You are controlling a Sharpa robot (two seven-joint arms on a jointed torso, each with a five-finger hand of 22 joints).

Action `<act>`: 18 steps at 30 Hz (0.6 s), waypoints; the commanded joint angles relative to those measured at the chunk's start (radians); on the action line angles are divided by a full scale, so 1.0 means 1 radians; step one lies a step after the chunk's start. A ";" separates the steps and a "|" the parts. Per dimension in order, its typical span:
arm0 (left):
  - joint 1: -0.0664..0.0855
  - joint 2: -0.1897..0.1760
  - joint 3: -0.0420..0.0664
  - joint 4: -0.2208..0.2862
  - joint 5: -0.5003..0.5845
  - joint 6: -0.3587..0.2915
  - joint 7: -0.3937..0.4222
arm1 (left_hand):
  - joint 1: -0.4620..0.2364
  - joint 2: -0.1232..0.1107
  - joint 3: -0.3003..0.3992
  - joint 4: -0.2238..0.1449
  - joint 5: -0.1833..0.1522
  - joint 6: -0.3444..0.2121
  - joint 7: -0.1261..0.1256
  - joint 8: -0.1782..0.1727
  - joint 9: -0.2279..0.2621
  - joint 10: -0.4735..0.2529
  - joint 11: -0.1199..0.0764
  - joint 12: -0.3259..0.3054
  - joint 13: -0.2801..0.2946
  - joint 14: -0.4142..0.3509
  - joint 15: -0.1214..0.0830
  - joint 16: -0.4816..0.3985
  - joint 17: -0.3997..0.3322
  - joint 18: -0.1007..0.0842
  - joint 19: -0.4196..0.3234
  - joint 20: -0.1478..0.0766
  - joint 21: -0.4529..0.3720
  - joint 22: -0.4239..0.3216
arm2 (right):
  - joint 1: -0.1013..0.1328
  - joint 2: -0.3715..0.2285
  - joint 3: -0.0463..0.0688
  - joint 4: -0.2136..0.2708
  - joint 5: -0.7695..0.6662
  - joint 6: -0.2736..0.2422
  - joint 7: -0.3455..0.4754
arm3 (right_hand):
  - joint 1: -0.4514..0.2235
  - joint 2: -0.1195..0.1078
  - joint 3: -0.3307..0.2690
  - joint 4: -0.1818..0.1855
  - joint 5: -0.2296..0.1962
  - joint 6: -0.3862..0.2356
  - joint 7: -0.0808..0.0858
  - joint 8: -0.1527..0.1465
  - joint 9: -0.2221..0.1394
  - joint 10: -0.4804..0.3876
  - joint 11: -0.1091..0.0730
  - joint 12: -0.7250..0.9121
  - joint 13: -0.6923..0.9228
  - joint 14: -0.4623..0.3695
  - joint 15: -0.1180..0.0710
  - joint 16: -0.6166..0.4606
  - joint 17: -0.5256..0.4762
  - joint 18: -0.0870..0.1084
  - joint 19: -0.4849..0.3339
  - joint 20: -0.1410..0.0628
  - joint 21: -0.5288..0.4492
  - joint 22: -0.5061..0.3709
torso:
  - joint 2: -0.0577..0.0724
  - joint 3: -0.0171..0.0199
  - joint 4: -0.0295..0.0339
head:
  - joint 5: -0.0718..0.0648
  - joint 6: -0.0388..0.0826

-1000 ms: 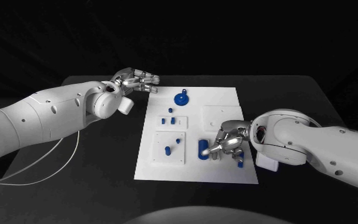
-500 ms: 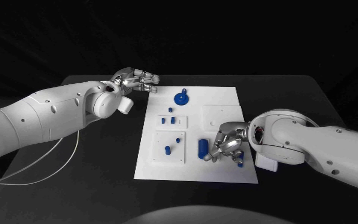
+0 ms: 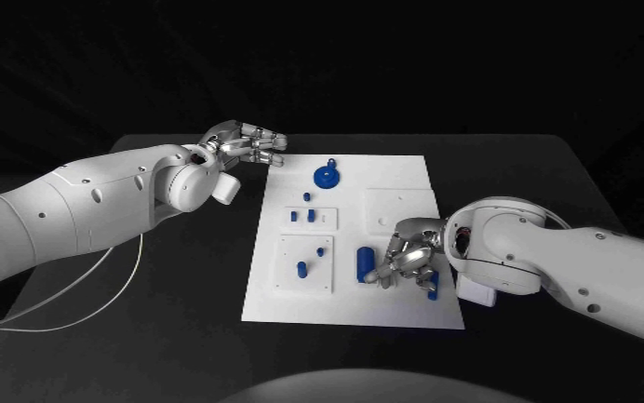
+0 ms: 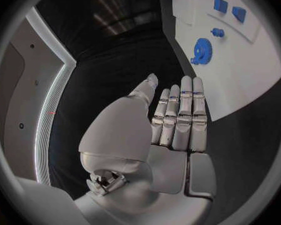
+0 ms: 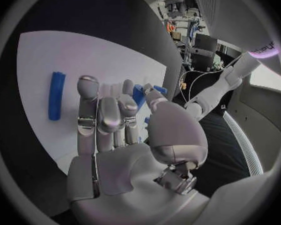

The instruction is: Assemble the parts on the task board

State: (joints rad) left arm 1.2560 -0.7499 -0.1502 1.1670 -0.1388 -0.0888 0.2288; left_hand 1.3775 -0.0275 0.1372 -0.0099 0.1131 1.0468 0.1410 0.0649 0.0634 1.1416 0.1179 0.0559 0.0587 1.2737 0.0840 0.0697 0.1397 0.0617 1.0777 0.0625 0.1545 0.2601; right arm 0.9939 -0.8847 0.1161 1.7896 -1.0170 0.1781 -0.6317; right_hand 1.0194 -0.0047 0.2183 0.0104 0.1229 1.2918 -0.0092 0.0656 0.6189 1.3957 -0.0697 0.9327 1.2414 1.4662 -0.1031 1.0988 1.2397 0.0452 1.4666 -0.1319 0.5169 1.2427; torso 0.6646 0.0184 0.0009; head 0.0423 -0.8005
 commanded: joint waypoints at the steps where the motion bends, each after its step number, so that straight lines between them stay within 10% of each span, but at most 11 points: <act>1: -0.001 0.000 0.001 0.003 -0.001 0.012 0.006 | 0.001 0.004 -0.002 0.006 -0.002 -0.005 -0.003 -0.002 0.000 -0.004 0.000 0.004 0.001 -0.006 -0.004 -0.005 0.001 -0.003 0.005 0.001 0.002 -0.001 | -0.002 0.001 0.000 -0.008 -0.028 -0.009 -0.017 | -0.004 -0.007 0.030 -0.007 0.000 -0.001 -0.005 -0.001 0.007 0.004 -0.001 0.004 -0.001 0.007 -0.003 0.003 -0.002 -0.005 0.044 0.003 0.002 -0.001 | 0.000 0.0004 -0.0002 | 0.000 -0.001; 18: -0.001 -0.002 0.000 0.003 -0.002 0.012 0.004 | 0.001 0.004 -0.002 0.006 -0.002 -0.005 -0.003 -0.002 0.000 -0.004 0.000 0.004 0.001 -0.006 -0.004 -0.005 0.001 -0.003 0.005 0.001 0.002 -0.001 | -0.016 0.012 0.000 -0.021 -0.015 0.050 -0.025 | 0.039 -0.062 0.010 -0.037 -0.017 0.002 -0.006 -0.001 0.010 0.002 -0.001 0.001 -0.004 0.007 -0.002 -0.001 -0.006 -0.006 0.043 0.004 -0.009 -0.004 | 0.000 0.0003 -0.0001 | 0.001 -0.003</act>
State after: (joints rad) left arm 1.2560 -0.7519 -0.1503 1.1674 -0.1394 -0.0887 0.2278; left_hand 1.3775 -0.0275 0.1372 -0.0099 0.1131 1.0468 0.1410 0.0649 0.0634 1.1416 0.1179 0.0559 0.0586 1.2737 0.0840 0.0697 0.1396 0.0616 1.0777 0.0625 0.1545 0.2601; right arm 0.9801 -0.8741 0.1159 1.7689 -1.0242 0.1996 -0.6490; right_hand 1.0516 -0.0673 0.2307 -0.0268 0.1027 1.2917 -0.0092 0.0659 0.6300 1.3956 -0.0697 0.9326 1.2384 1.4662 -0.1030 1.0988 1.2343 0.0451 1.4666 -0.1319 0.5142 1.2396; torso 0.6646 0.0186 0.0007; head 0.0424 -0.8036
